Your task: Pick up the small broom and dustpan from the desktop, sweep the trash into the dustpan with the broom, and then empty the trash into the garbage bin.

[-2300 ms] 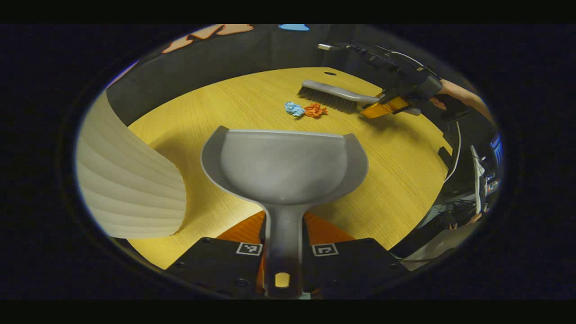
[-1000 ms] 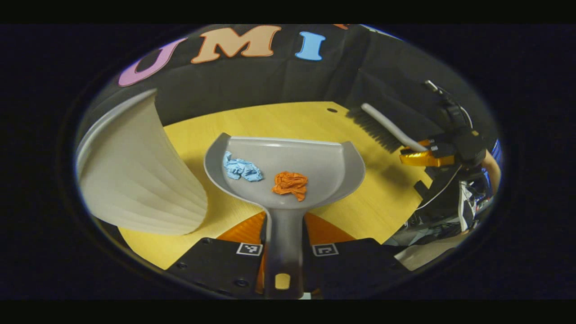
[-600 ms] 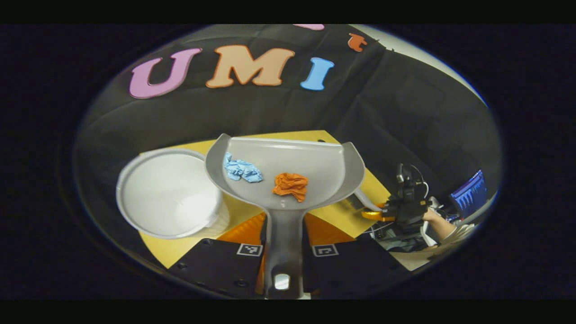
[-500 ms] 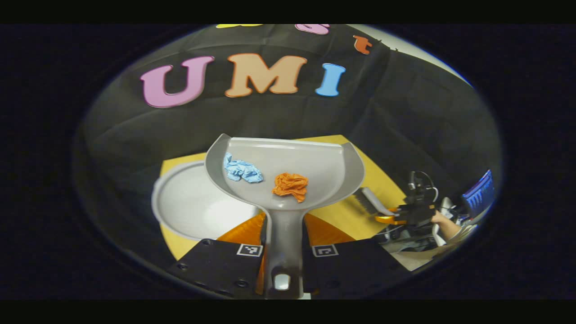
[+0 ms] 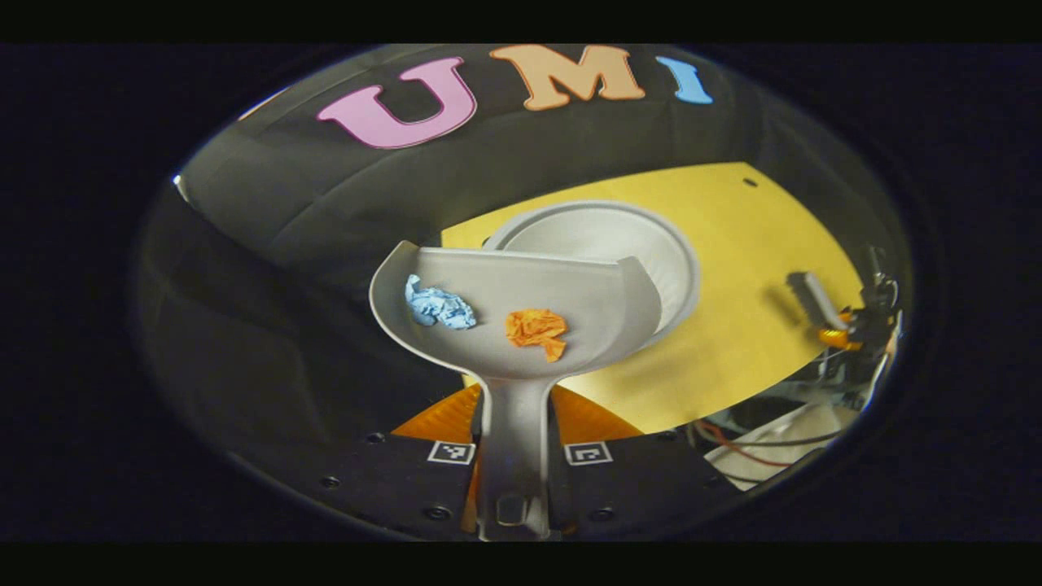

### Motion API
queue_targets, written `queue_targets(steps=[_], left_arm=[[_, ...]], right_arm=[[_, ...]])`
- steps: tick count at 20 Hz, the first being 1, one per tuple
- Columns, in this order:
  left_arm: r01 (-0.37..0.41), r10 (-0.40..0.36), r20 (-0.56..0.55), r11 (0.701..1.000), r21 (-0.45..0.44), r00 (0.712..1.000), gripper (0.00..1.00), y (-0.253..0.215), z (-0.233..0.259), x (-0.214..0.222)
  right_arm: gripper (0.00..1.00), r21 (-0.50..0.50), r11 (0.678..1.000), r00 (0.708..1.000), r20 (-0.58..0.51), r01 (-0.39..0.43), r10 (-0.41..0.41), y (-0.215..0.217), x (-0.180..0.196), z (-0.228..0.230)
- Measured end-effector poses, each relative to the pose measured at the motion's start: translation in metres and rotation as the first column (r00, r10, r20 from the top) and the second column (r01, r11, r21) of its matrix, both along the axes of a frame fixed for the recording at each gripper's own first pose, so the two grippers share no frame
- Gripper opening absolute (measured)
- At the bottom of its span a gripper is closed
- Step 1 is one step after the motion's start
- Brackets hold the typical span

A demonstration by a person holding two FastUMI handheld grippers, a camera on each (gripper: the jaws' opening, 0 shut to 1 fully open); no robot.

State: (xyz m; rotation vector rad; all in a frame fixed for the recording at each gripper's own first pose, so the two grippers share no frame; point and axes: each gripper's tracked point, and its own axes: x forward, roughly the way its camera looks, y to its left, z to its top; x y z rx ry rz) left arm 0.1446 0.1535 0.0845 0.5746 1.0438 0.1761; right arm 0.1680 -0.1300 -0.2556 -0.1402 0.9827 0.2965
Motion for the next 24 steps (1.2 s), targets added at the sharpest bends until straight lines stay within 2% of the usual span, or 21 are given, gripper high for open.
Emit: queue_targets(steps=[1,6,9,12,14,16,18,21,24], left_arm=[[0.004,-0.003,-0.017,0.999,0.033,1.000,0.26,0.000,-0.003,-0.003],[0.044,-0.039,-0.070,0.996,0.079,0.997,0.25,0.009,-0.007,-0.004],[0.060,-0.051,-0.071,0.990,0.131,0.996,0.25,0.011,-0.002,-0.002],[0.050,-0.042,-0.061,0.988,0.143,0.997,0.26,0.012,0.001,-0.005],[0.032,-0.028,-0.039,0.996,0.088,0.999,0.26,0.011,-0.001,-0.008],[0.018,-0.018,0.018,1.000,-0.019,1.000,0.26,0.005,-0.001,-0.004],[0.012,0.003,0.116,0.991,-0.136,0.993,0.26,-0.005,0.006,0.003],[0.069,-0.002,0.227,0.955,-0.290,0.974,0.25,-0.038,0.025,0.011],[0.163,-0.077,0.285,0.942,-0.292,0.955,0.26,-0.084,0.037,0.010]], right_arm=[[0.22,-0.008,1.000,1.000,0.002,-0.006,0.006,0.000,0.000,-0.001],[0.22,-0.015,1.000,1.000,-0.003,0.001,-0.001,0.000,0.001,0.001],[0.22,-0.012,1.000,1.000,0.004,0.003,-0.003,0.000,0.001,0.001],[0.22,-0.017,1.000,1.000,0.009,-0.001,0.001,0.000,0.001,0.001],[0.22,-0.017,1.000,1.000,0.022,-0.001,0.001,0.000,0.002,0.004],[0.22,-0.016,1.000,0.999,0.034,-0.006,0.007,-0.001,0.002,0.003],[0.22,-0.020,1.000,0.999,0.047,-0.007,0.007,-0.001,0.003,0.004],[0.22,0.004,1.000,0.997,0.071,0.008,-0.008,0.000,0.004,0.004],[0.22,0.027,0.999,0.995,0.093,0.043,-0.045,0.002,0.004,0.003]])
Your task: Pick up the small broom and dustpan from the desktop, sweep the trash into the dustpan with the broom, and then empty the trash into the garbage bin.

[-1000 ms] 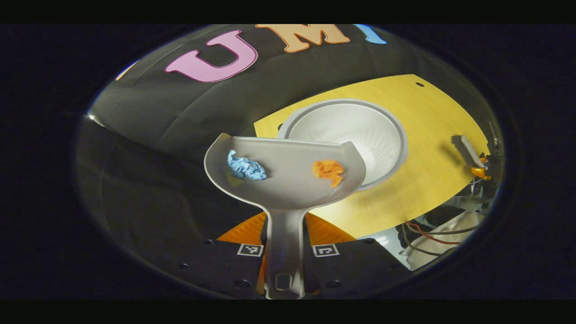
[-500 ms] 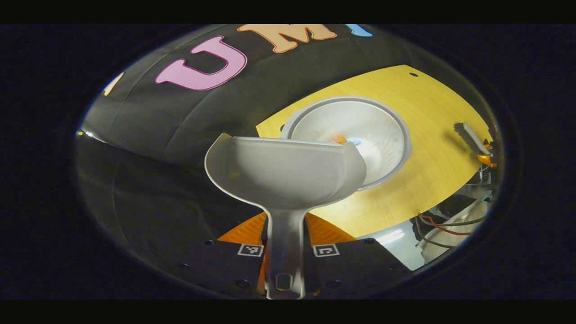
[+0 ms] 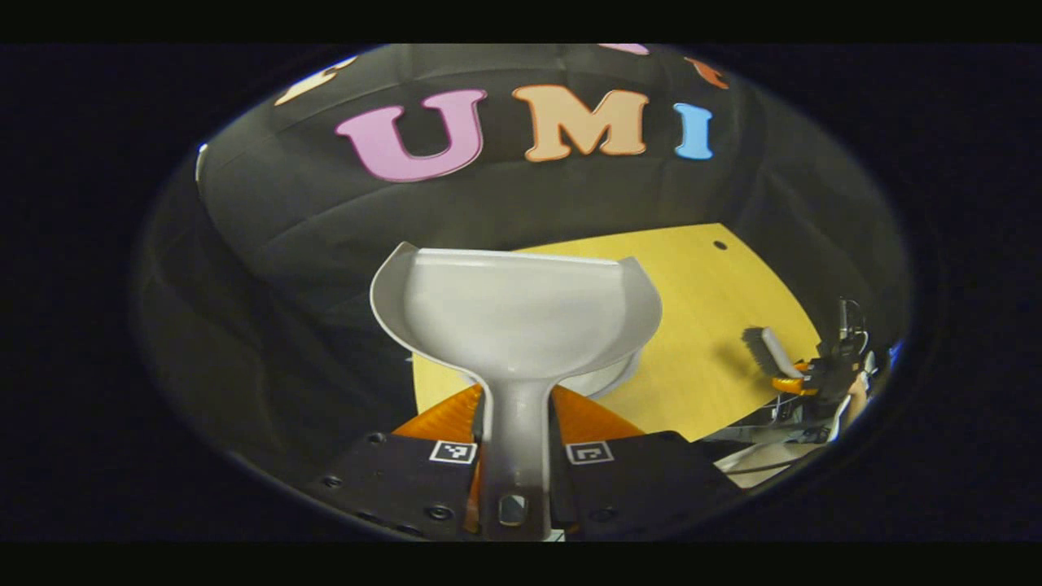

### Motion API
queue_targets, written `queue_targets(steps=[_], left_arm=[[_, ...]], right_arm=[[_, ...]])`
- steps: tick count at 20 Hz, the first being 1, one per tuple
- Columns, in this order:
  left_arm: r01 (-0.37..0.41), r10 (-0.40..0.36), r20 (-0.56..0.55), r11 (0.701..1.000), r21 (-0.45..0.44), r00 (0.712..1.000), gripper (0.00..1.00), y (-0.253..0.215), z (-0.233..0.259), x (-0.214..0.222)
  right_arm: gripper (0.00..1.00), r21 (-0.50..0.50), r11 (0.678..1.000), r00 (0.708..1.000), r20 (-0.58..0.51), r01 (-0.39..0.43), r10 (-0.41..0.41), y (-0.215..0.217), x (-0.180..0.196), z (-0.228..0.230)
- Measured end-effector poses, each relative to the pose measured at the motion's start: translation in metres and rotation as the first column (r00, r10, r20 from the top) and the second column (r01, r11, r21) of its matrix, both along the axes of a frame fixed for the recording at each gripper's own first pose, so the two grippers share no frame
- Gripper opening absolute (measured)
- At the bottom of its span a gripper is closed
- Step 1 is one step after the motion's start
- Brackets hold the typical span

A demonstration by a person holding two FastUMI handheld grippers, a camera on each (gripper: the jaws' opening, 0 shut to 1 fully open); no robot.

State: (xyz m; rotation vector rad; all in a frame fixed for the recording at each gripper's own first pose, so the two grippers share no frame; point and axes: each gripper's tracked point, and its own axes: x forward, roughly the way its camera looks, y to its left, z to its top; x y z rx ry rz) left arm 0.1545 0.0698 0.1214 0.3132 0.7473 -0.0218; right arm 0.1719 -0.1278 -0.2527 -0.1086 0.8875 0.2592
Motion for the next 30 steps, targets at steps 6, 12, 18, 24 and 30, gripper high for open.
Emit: queue_targets(steps=[6,12,18,24,30], left_arm=[[0.166,-0.162,0.049,0.984,-0.067,0.986,0.25,-0.129,-0.038,0.052],[0.124,-0.114,0.056,0.964,-0.235,0.992,0.25,-0.202,-0.127,0.058],[-0.055,0.064,0.035,0.976,-0.208,0.997,0.26,-0.183,-0.236,0.040],[-0.159,0.158,-0.025,0.957,-0.244,0.987,0.27,-0.179,-0.317,0.014],[-0.235,0.227,-0.063,0.945,-0.228,0.972,0.28,-0.167,-0.361,-0.001]], right_arm=[[0.22,0.024,0.994,0.994,0.003,0.111,-0.111,0.005,-0.004,-0.001],[0.22,0.008,0.984,0.984,-0.018,0.176,-0.176,0.000,-0.007,-0.015],[0.22,0.020,0.966,0.963,-0.086,0.257,-0.254,0.010,0.005,-0.032],[0.22,0.004,0.941,0.928,-0.170,0.338,-0.332,0.034,0.039,-0.088],[0.22,-0.029,0.932,0.912,-0.200,0.360,-0.359,0.040,0.050,-0.109]])
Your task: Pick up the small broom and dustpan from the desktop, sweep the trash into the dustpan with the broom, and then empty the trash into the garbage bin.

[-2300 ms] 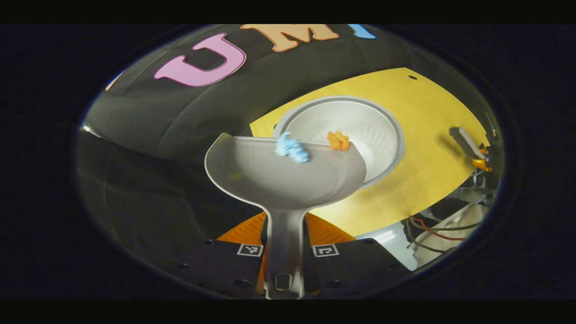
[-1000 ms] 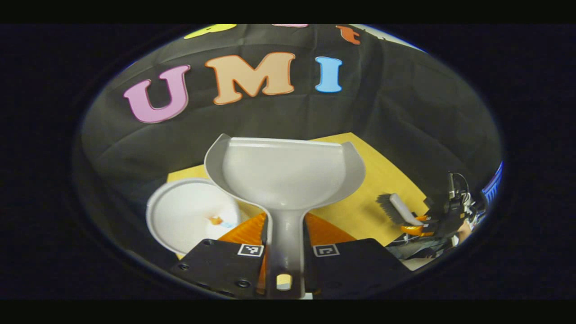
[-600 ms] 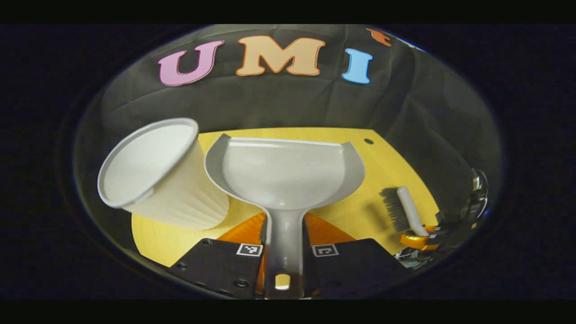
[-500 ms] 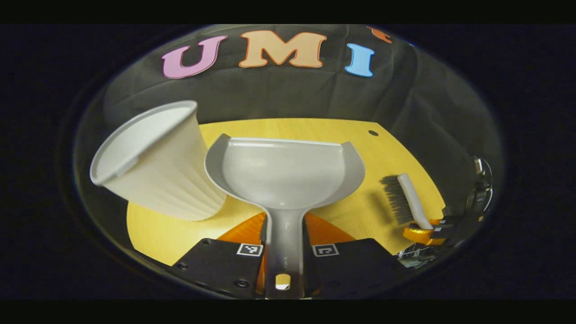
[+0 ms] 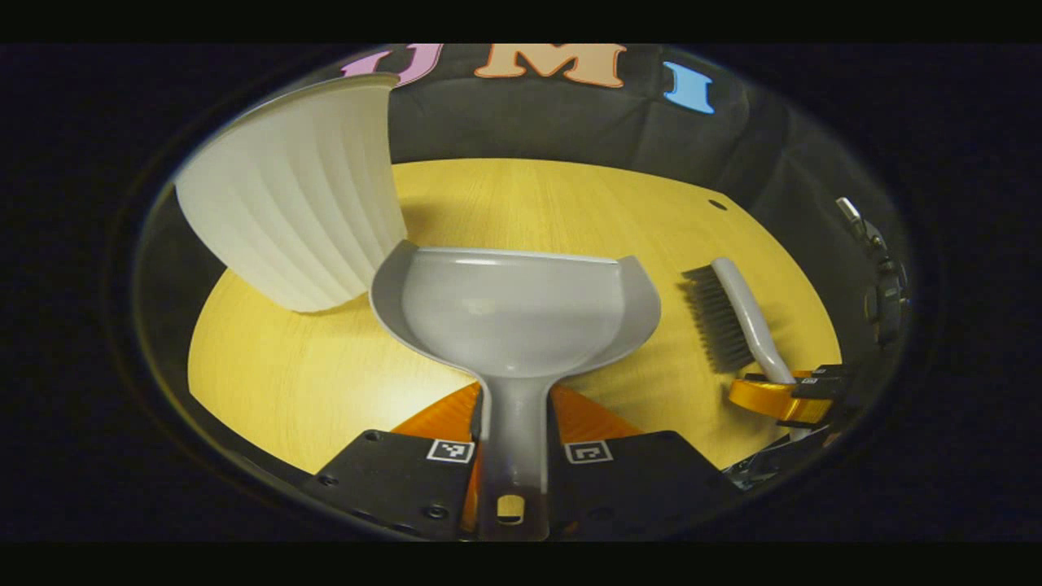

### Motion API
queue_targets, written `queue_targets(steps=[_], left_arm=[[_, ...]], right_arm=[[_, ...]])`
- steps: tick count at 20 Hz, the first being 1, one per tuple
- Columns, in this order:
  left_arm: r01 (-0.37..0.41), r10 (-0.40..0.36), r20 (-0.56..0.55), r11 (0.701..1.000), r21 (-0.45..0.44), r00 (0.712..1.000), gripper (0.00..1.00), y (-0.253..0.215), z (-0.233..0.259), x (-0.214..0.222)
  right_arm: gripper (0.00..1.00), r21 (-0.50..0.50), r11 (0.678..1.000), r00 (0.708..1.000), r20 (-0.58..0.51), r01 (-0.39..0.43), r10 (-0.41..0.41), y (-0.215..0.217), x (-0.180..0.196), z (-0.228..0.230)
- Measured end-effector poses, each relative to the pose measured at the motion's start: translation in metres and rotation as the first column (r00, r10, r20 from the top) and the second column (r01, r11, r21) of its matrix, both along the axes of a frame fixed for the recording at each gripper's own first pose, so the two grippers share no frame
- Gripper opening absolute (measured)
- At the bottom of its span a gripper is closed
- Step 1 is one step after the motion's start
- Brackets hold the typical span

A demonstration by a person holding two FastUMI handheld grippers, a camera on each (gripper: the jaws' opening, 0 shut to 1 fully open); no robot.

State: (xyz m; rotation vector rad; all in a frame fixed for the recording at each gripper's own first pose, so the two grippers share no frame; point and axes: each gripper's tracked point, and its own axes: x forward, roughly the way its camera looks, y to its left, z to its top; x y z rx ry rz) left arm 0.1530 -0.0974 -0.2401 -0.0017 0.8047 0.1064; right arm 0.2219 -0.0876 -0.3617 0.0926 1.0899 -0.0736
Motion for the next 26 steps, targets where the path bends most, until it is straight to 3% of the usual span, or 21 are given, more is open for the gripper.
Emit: queue_targets(steps=[7,10,11,12,13,14,16,20,22,23,24,25,26], left_arm=[[-0.011,0.011,0.012,1.000,-0.017,1.000,0.28,0.002,-0.013,-0.002],[-0.011,0.011,0.001,1.000,-0.022,1.000,0.39,0.002,-0.015,-0.006],[-0.009,0.009,-0.003,1.000,-0.030,1.000,0.40,0.001,-0.015,-0.010],[-0.006,0.006,-0.003,0.999,-0.046,1.000,0.52,-0.002,-0.015,-0.015],[-0.010,0.011,0.006,0.999,-0.048,1.000,0.60,-0.003,-0.014,-0.017],[-0.003,0.003,0.016,0.999,-0.048,1.000,0.73,-0.003,-0.010,-0.019],[0.017,-0.016,0.053,1.000,-0.018,0.998,0.85,0.000,0.001,-0.022],[0.032,-0.054,0.222,0.994,0.101,0.974,0.92,0.007,0.062,-0.030],[0.020,-0.074,0.373,0.989,0.146,0.925,0.92,0.004,0.114,-0.036],[0.002,-0.073,0.450,0.988,0.155,0.890,0.91,0.003,0.143,-0.041],[-0.024,-0.063,0.536,0.988,0.154,0.842,0.92,0.001,0.173,-0.050],[-0.056,-0.045,0.622,0.988,0.142,0.781,0.91,0.002,0.205,-0.060],[-0.090,-0.035,0.712,0.986,0.137,0.701,0.91,0.004,0.235,-0.070]], right_arm=[[0.27,0.033,0.999,1.000,-0.008,0.017,-0.017,0.003,-0.002,-0.007],[0.31,0.061,0.998,1.000,0.002,0.007,-0.007,0.007,-0.001,-0.010],[0.53,0.086,0.996,1.000,0.013,0.005,-0.006,0.013,0.000,-0.006],[0.75,0.088,0.996,1.000,0.020,0.003,-0.004,0.013,0.000,-0.005],[0.87,0.074,0.997,1.000,0.027,0.002,-0.004,0.009,0.001,-0.005],[0.90,0.065,0.998,0.999,0.032,0.002,-0.004,0.005,0.000,-0.004],[1.00,0.058,0.998,0.998,0.067,0.004,-0.008,0.001,0.000,0.002],[0.96,0.075,0.997,0.975,0.223,-0.019,0.002,0.001,-0.009,0.055],[0.96,0.097,0.994,0.939,0.344,-0.045,0.009,0.010,-0.017,0.097],[1.00,0.099,0.993,0.902,0.433,-0.056,0.008,0.017,-0.020,0.123],[1.00,0.093,0.993,0.849,0.528,-0.069,0.010,0.022,-0.024,0.152],[0.99,0.084,0.993,0.779,0.627,-0.083,0.011,0.030,-0.030,0.180],[0.99,0.063,0.995,0.693,0.721,-0.082,0.011,0.035,-0.034,0.208]])
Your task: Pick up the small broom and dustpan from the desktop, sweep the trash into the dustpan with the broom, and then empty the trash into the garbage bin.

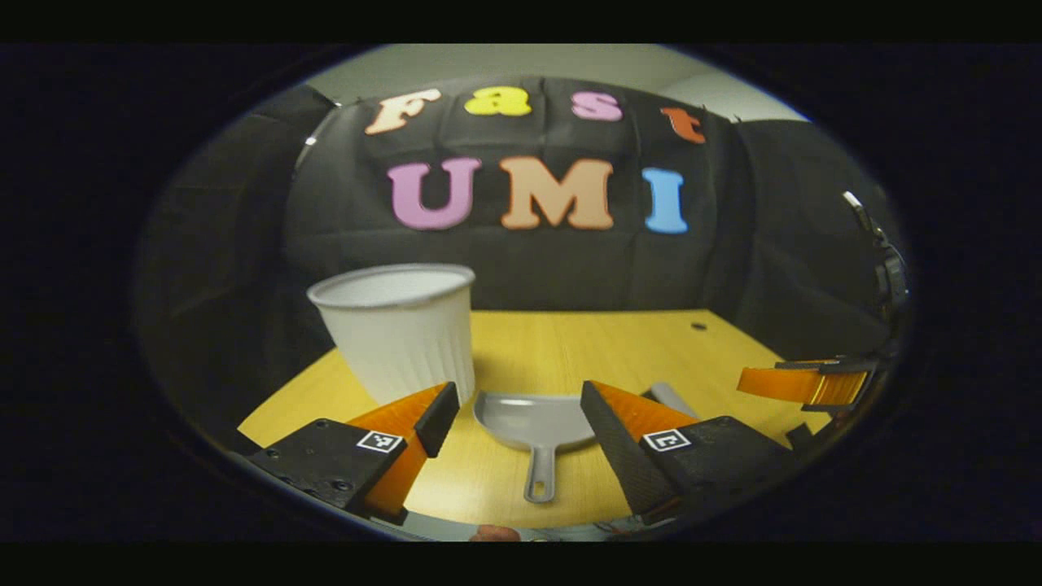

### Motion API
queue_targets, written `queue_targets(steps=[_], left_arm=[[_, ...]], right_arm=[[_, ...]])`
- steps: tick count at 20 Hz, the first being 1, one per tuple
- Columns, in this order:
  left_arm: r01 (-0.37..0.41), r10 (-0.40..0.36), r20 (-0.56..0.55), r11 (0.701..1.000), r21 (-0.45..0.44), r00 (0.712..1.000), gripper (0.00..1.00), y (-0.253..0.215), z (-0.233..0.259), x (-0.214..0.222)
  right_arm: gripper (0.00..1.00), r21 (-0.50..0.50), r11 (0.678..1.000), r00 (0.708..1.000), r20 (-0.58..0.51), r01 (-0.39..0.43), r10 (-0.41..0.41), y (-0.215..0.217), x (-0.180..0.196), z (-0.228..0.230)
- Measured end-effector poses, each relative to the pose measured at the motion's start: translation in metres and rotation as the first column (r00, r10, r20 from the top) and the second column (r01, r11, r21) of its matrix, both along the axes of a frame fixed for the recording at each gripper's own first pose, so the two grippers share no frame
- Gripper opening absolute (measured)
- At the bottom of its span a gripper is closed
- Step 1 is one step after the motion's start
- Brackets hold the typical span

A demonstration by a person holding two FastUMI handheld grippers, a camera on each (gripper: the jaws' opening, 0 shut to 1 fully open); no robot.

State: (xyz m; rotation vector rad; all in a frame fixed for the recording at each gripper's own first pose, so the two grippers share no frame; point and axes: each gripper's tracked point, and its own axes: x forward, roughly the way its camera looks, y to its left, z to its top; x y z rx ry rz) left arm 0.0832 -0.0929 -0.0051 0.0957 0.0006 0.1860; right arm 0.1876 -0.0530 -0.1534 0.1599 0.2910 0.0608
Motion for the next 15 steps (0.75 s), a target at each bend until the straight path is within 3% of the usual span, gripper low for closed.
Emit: queue_targets(steps=[1,3,5,8,11,15], left_arm=[[-0.018,0.017,0.127,1.000,0.011,0.992,0.92,0.004,0.031,-0.008],[-0.066,0.052,0.246,0.997,0.050,0.968,0.92,0.009,0.062,-0.026],[-0.096,0.068,0.284,0.992,0.085,0.956,0.92,0.013,0.078,-0.047],[-0.082,0.057,0.317,0.994,0.067,0.947,0.92,0.010,0.082,-0.047],[-0.088,0.052,0.303,0.991,0.105,0.952,0.93,0.010,0.079,-0.051],[-0.072,0.032,0.335,0.992,0.107,0.942,0.92,0.004,0.086,-0.060]], right_arm=[[0.99,-0.027,0.999,0.994,0.112,0.019,-0.015,0.004,-0.006,0.023],[0.98,-0.106,0.991,0.959,0.281,0.077,-0.044,0.011,-0.023,0.046],[0.98,-0.145,0.982,0.930,0.364,0.117,-0.057,0.018,-0.041,0.055],[0.98,-0.165,0.976,0.885,0.463,0.143,-0.052,0.019,-0.061,0.073],[0.99,-0.206,0.965,0.873,0.487,0.161,-0.041,0.023,-0.075,0.079],[0.98,-0.129,0.980,0.879,0.470,0.152,-0.074,0.021,-0.070,0.074]])
